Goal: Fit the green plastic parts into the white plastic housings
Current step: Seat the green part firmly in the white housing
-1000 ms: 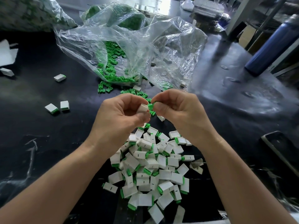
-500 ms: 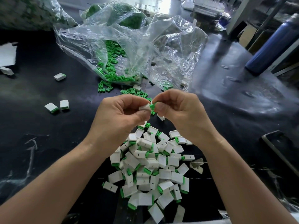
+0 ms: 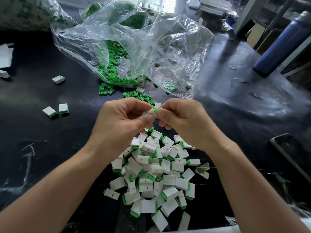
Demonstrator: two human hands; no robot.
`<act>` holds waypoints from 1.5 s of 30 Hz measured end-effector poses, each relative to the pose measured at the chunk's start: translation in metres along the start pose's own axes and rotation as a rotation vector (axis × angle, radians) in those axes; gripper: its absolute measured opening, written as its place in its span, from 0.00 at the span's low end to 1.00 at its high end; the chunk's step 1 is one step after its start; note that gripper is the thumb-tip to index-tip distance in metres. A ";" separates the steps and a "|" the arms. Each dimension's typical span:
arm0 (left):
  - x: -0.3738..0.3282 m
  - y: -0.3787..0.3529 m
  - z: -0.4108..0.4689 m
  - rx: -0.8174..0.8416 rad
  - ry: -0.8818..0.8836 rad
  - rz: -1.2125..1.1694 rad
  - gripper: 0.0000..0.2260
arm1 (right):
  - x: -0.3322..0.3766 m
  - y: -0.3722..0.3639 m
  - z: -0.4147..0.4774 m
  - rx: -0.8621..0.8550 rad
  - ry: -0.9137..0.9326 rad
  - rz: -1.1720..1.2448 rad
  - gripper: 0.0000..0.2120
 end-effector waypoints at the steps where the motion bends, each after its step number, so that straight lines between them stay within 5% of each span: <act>1: 0.000 0.000 0.000 0.000 0.003 -0.008 0.06 | 0.000 -0.001 -0.001 0.013 0.002 -0.009 0.13; 11: 0.007 -0.004 0.001 0.070 0.097 -0.108 0.02 | 0.003 -0.003 -0.003 -0.008 0.038 0.000 0.10; 20: 0.006 -0.007 -0.003 0.157 -0.021 0.184 0.04 | 0.013 -0.004 -0.007 0.076 0.192 -0.398 0.09; 27: 0.006 -0.006 -0.006 0.010 0.009 -0.154 0.03 | 0.016 0.003 -0.007 -0.135 0.188 -0.162 0.10; 35: 0.007 -0.003 -0.007 -0.051 -0.017 -0.217 0.06 | 0.014 -0.003 -0.008 -0.261 0.135 -0.029 0.10; 45: 0.014 -0.006 0.001 0.056 0.032 -0.006 0.03 | 0.003 -0.008 -0.004 -0.052 0.097 -0.164 0.09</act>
Point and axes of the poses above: each hand's wrist, its own z-axis towards the middle knuckle, its own y-axis out of the back of the hand, x = y × z, the point moved 7 cm from there along z, towards the middle knuckle, and after that the axes turned 9 degrees about -z, right-handed, at the moved point
